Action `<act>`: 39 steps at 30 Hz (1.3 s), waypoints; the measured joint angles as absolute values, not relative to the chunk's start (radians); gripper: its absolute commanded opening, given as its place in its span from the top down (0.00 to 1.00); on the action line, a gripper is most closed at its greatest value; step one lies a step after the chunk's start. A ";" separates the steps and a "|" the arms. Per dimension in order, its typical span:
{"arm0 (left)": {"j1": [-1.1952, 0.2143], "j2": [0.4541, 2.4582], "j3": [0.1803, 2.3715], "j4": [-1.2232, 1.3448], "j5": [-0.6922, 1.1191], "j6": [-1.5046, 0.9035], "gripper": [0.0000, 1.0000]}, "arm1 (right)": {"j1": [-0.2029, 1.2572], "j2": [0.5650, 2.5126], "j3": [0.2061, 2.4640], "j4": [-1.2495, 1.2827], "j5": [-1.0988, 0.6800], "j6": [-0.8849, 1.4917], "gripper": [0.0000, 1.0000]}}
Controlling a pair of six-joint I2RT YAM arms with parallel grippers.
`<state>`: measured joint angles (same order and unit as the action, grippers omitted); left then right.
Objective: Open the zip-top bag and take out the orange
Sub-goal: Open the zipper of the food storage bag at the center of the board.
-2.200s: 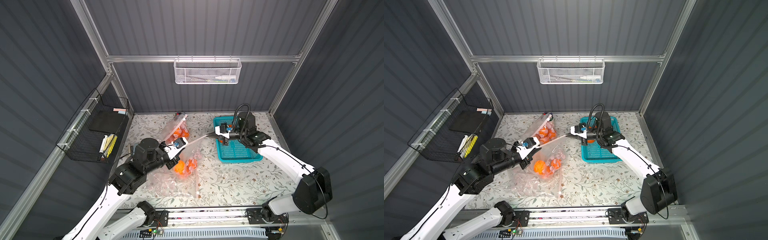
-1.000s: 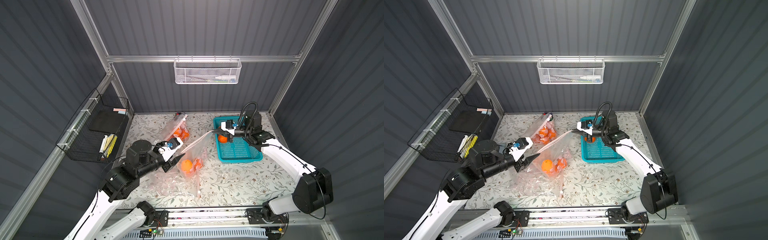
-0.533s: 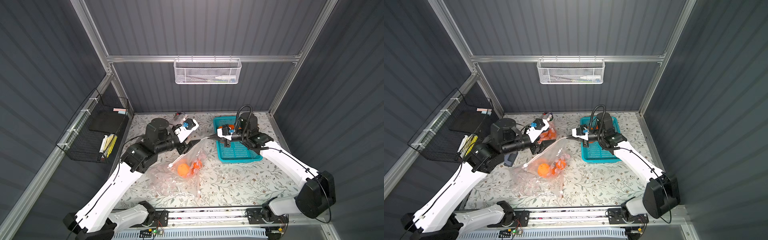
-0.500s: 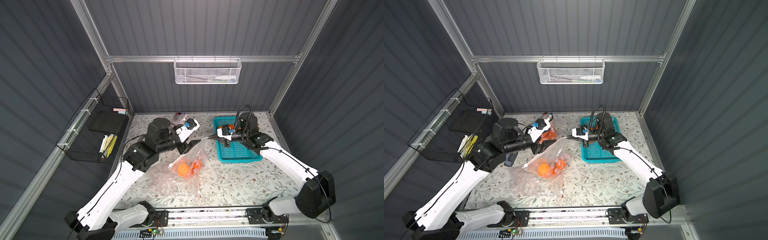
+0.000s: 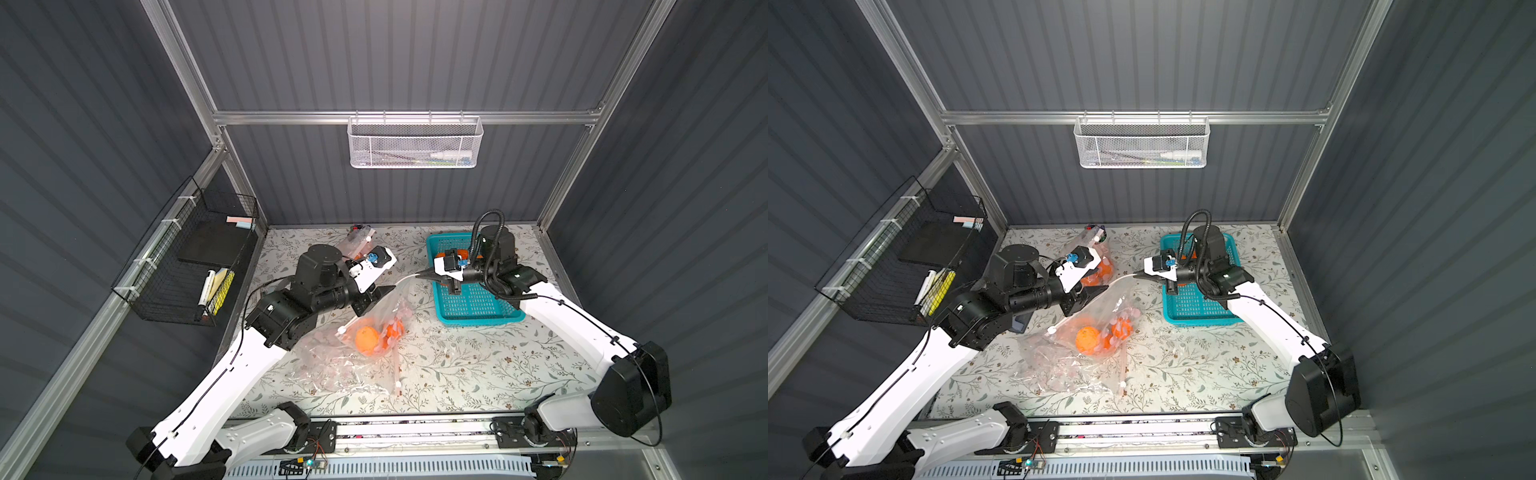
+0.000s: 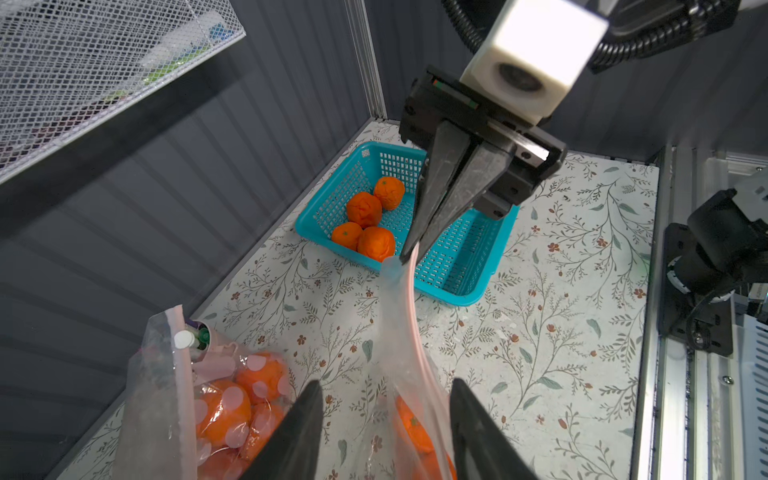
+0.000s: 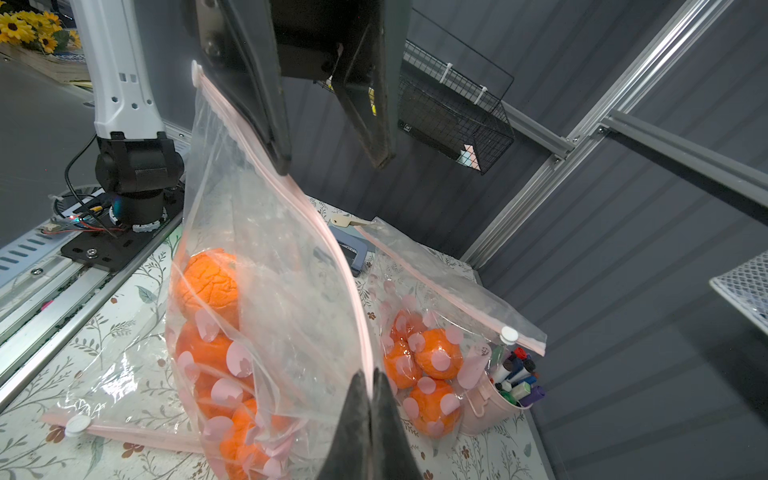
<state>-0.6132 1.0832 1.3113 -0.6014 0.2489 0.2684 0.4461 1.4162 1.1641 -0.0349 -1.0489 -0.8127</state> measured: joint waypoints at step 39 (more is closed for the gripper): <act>-0.613 1.154 1.419 -0.679 0.220 0.290 0.53 | 0.446 1.416 1.169 -0.098 -1.047 -0.846 1.00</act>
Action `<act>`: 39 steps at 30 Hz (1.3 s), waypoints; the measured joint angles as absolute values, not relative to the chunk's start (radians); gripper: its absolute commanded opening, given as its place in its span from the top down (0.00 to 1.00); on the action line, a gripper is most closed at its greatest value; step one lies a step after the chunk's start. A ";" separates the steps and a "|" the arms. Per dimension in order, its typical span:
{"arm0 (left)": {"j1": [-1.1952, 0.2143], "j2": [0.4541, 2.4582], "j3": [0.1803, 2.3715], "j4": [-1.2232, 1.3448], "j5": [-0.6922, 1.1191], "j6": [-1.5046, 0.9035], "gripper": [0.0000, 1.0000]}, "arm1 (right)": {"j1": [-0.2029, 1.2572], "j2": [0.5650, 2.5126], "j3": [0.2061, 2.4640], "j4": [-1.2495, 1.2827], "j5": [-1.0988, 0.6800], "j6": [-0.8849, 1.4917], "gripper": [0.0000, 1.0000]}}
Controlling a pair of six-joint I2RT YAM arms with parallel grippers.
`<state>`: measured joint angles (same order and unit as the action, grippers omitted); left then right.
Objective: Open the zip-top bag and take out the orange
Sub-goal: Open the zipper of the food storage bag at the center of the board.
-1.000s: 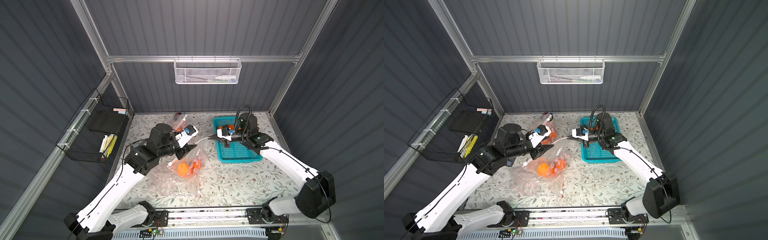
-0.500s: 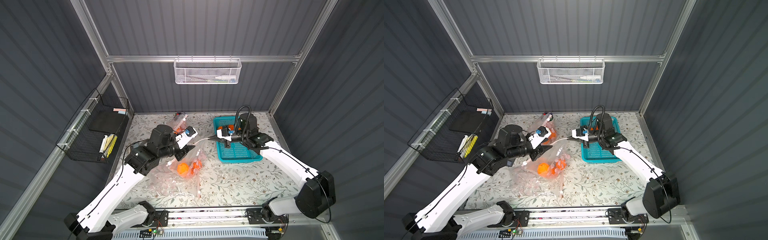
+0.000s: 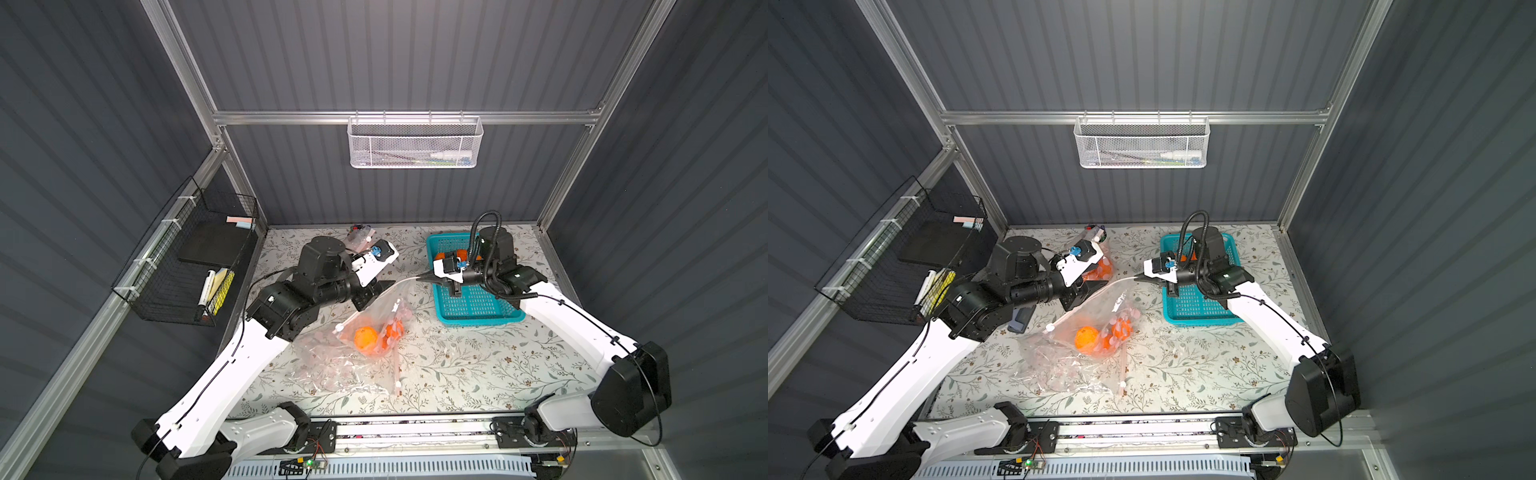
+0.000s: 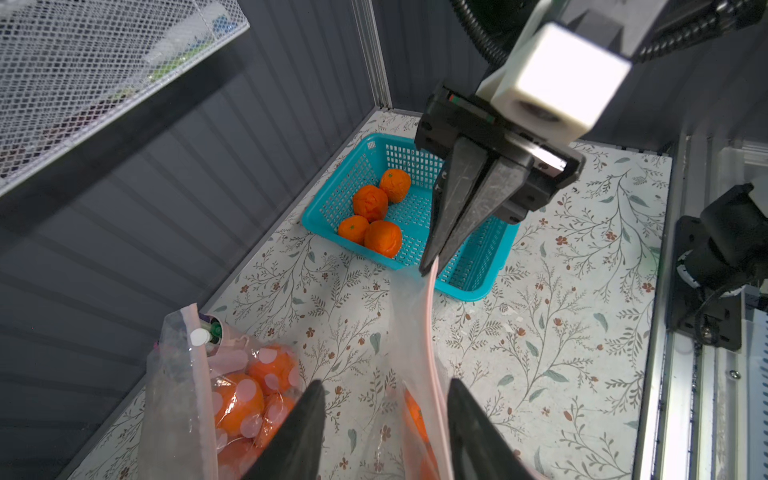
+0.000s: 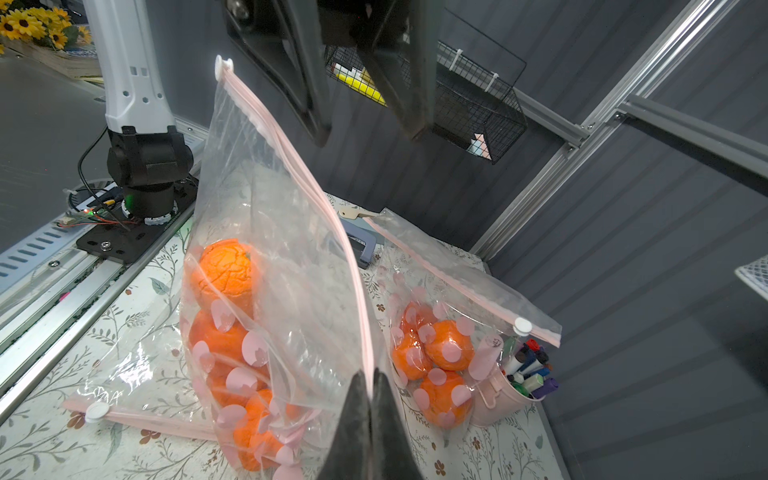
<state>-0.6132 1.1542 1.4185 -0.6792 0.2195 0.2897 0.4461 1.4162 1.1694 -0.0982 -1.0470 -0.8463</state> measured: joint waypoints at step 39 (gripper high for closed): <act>-0.613 1.169 1.448 -0.787 0.242 0.263 0.57 | 0.446 1.417 1.175 -0.123 -1.047 -0.858 1.00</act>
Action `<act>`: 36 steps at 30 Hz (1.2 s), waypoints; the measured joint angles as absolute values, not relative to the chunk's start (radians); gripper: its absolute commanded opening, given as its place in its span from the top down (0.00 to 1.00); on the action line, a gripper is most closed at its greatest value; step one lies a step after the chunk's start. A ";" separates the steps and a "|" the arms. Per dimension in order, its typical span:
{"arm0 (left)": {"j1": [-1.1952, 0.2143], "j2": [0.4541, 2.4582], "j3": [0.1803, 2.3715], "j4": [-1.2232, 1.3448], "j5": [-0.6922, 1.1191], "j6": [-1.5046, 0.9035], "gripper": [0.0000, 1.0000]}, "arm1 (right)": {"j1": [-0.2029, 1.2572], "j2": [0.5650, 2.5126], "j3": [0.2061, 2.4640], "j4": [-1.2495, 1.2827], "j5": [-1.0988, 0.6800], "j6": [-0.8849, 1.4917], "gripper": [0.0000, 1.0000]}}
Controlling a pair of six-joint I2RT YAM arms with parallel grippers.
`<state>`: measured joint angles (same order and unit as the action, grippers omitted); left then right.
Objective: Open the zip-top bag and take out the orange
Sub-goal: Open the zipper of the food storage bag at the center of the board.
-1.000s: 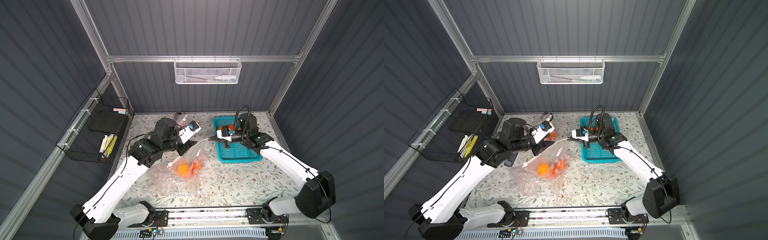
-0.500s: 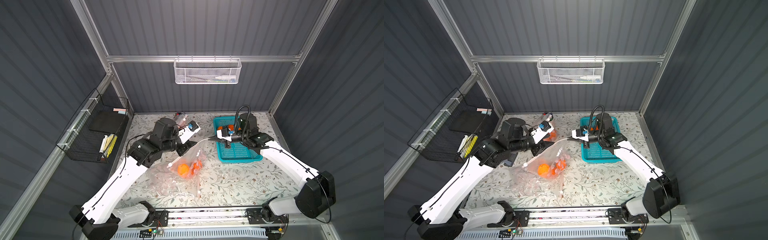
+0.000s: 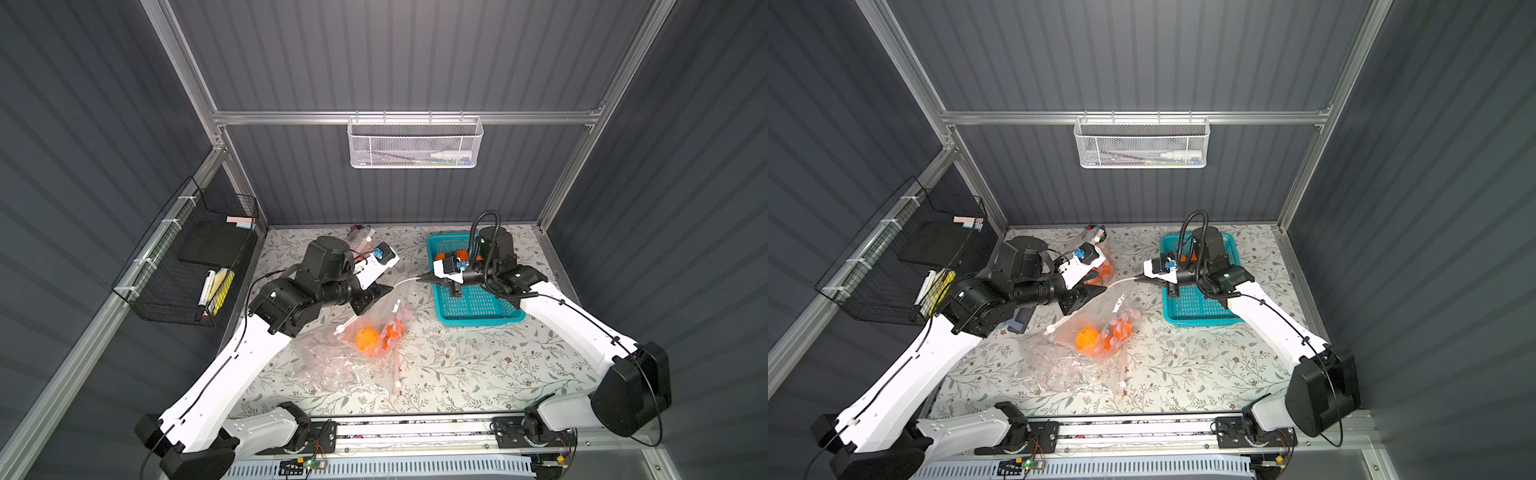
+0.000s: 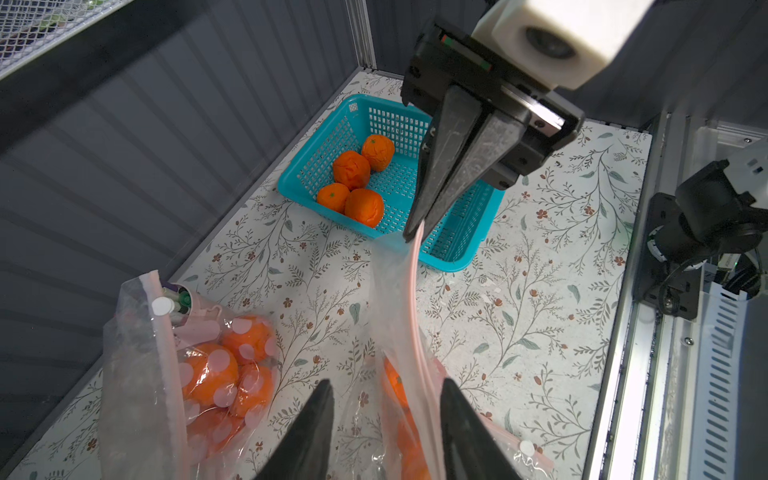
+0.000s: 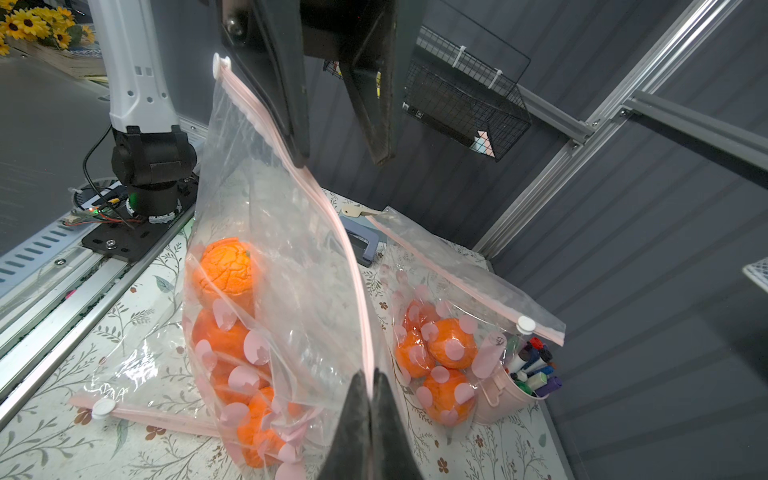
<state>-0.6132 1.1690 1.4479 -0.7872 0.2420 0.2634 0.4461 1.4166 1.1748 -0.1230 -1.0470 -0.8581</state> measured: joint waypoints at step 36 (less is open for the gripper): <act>-0.614 1.191 1.389 -0.786 0.094 0.231 1.00 | 0.446 1.417 1.175 -0.117 -1.042 -0.831 0.47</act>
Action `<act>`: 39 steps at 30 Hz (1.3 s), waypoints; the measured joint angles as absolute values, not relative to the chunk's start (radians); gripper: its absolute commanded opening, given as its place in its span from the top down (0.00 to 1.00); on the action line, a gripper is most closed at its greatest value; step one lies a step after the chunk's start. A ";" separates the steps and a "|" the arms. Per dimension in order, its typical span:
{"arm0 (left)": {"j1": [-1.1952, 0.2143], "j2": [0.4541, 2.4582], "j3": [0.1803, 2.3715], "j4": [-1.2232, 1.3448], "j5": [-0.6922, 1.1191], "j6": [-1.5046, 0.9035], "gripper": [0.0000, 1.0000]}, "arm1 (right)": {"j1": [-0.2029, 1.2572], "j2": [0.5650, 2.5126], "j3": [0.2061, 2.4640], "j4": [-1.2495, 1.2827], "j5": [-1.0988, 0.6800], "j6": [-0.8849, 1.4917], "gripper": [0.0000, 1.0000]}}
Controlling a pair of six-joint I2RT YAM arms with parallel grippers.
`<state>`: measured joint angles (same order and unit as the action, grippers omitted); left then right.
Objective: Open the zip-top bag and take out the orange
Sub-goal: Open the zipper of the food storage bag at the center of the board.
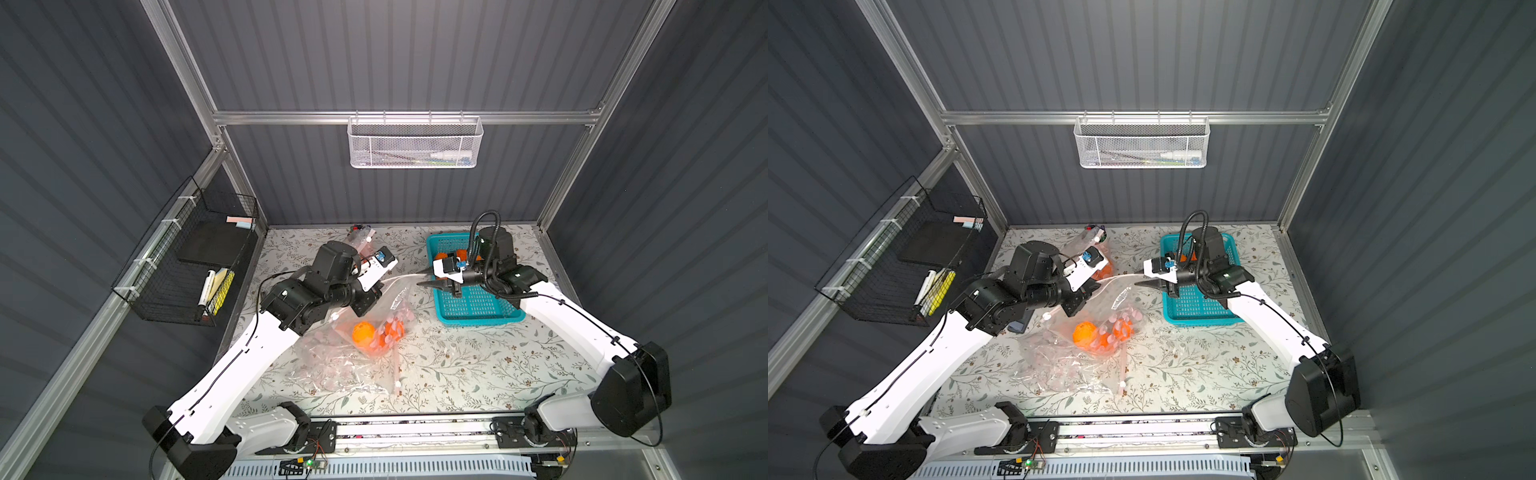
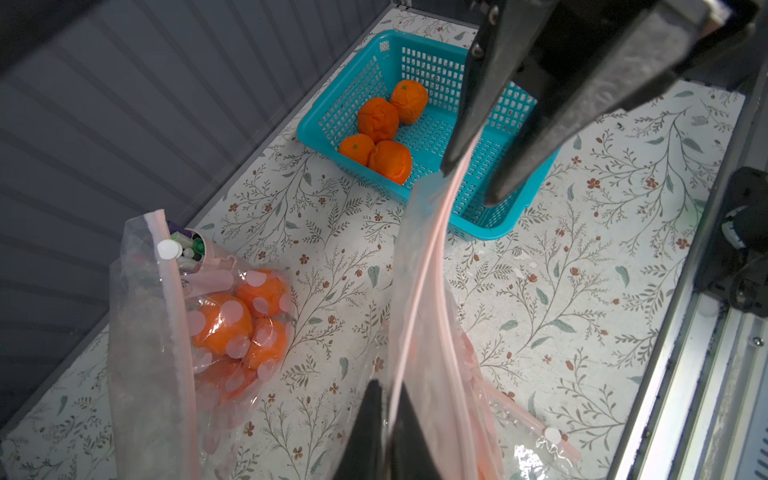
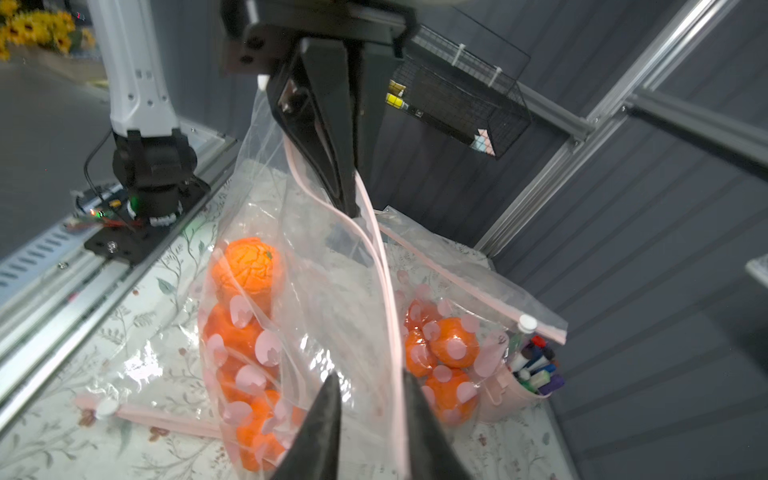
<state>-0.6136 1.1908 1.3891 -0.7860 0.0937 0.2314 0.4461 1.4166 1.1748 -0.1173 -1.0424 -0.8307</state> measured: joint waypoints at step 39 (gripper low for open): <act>-0.610 1.319 0.974 -0.113 0.436 -0.192 1.00 | 0.596 1.298 0.928 0.042 -0.716 0.454 0.99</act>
<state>-0.6098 1.3186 0.9741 -0.1135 0.4362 -0.1925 0.5961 1.2984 0.9283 0.0418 -0.7158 0.4538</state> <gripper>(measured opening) 0.052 0.047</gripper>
